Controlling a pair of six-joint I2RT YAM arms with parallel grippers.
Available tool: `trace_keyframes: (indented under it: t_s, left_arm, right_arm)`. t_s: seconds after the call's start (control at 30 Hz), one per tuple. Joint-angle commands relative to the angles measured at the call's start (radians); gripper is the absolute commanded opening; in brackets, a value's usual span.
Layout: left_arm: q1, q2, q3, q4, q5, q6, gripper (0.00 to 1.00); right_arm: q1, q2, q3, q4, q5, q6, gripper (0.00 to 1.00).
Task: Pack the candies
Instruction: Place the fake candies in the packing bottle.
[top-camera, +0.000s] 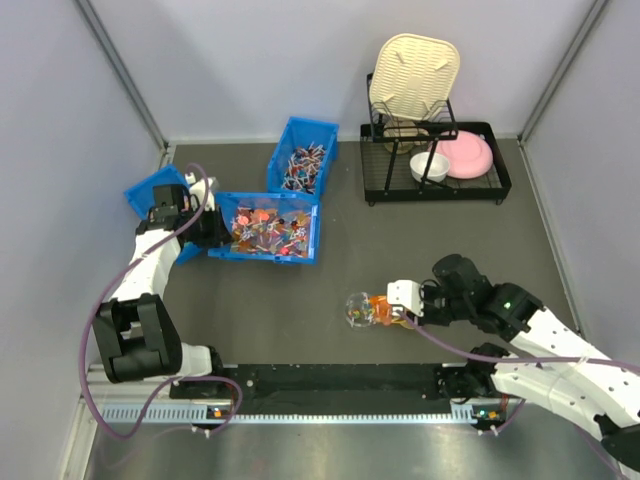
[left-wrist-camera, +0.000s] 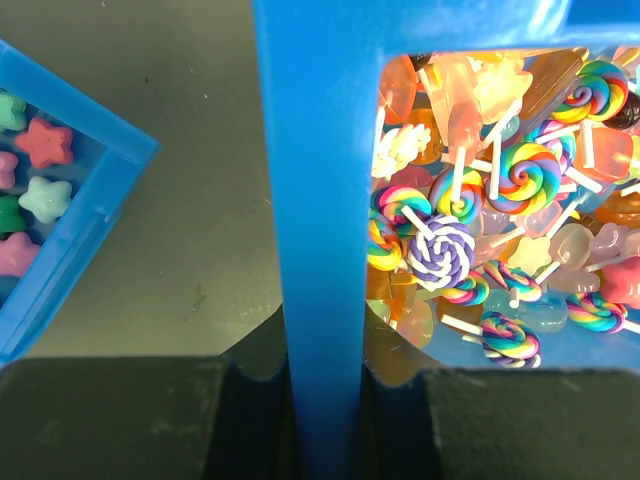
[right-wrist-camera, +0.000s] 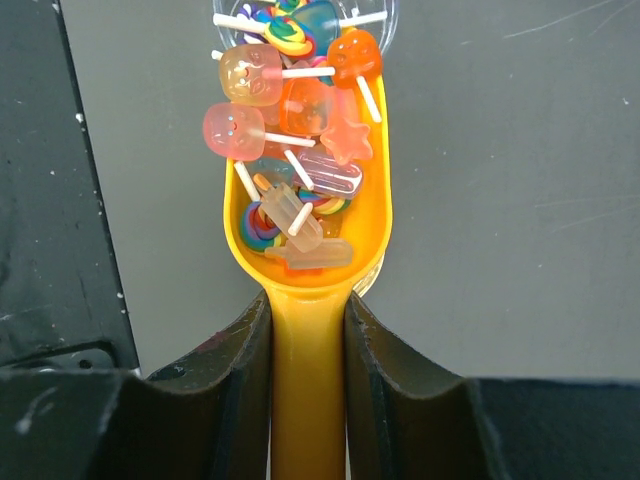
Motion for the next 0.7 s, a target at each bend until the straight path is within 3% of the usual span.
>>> trace_keyframes:
  t_s: [0.0,0.67]
  left_arm:
    - [0.01,-0.043,0.022,0.107,0.136,-0.054,0.0]
    - [0.013,-0.044,0.022,0.108,0.149,-0.056,0.0]
  right_arm:
    - [-0.005,0.014,0.056,0.012,0.02,-0.018,0.0]
    - [0.114,0.114,0.134,-0.058,0.181,-0.021,0.0]
